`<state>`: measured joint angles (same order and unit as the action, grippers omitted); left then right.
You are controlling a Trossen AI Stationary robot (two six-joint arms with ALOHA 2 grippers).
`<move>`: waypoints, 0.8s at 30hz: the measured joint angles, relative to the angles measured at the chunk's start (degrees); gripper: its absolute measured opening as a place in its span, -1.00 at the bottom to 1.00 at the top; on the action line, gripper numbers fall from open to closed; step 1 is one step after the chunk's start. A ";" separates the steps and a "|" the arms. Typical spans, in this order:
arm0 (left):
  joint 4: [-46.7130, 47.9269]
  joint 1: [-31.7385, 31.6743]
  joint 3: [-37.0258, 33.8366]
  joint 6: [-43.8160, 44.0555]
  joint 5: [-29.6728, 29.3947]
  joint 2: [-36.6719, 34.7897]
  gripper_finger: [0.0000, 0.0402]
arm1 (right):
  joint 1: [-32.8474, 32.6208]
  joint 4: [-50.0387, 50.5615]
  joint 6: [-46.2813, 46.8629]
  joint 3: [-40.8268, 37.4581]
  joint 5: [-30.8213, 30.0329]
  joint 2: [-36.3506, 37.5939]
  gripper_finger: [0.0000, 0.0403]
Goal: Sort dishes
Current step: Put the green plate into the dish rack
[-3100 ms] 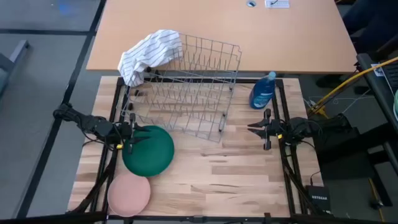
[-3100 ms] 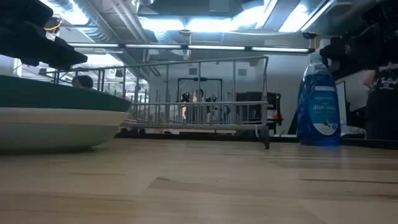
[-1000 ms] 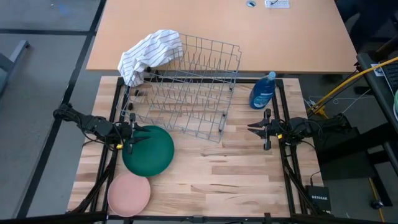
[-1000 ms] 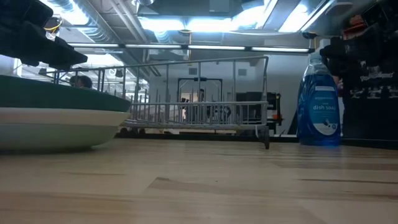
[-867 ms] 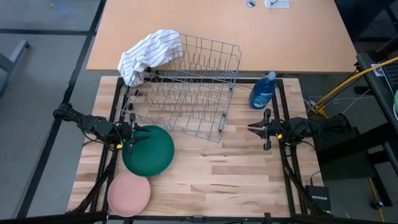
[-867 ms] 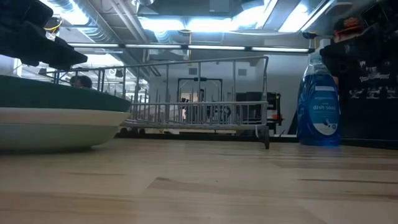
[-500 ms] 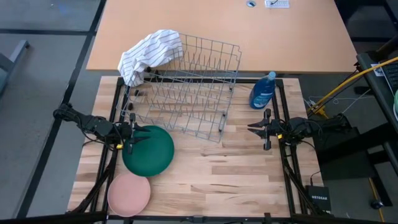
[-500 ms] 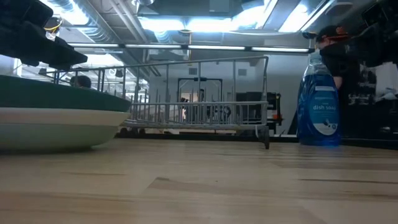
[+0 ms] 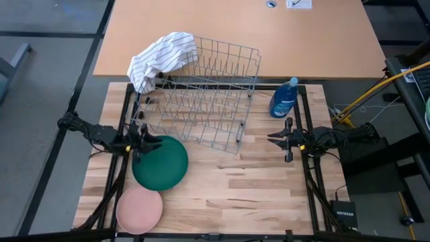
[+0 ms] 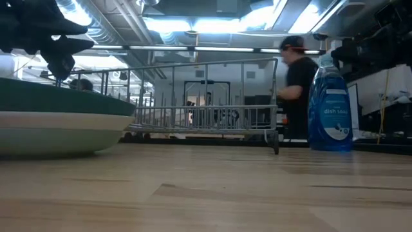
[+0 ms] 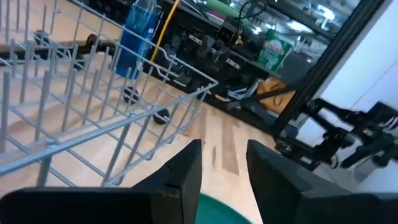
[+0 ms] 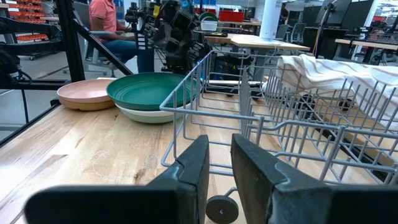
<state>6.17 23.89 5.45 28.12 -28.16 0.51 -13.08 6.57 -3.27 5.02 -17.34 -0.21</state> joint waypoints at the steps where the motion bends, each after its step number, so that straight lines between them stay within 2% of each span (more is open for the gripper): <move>1: -0.28 -0.03 0.00 1.24 -0.20 0.00 -0.41 | -0.02 0.01 0.00 0.00 -0.01 0.00 -0.64; 5: -0.67 -0.03 0.04 9.97 1.59 0.00 -0.41 | -0.01 0.01 -0.01 0.00 -0.01 0.00 -0.64; 11: 2.04 0.09 2.23 15.84 18.70 0.00 -0.41 | -0.02 0.00 0.01 0.00 -0.01 0.00 -0.64; 14: 9.37 0.10 5.95 19.82 23.63 0.00 -0.42 | -0.02 0.02 0.00 0.00 -0.01 0.00 -0.64; 16: 16.82 0.10 9.25 21.18 24.83 0.00 -0.44 | 0.00 0.01 0.00 0.00 -0.01 0.00 -0.64; 20: 32.35 0.09 16.57 24.30 24.95 0.00 -0.53 | -0.01 0.02 -0.01 0.00 -0.01 0.00 -0.64; 24: 42.21 0.08 22.45 27.51 24.64 0.03 -0.62 | 0.00 0.02 0.01 0.00 -0.01 0.00 -0.64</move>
<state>48.38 23.97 27.90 55.63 -3.52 0.54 -13.08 6.59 -3.27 5.02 -17.34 -0.21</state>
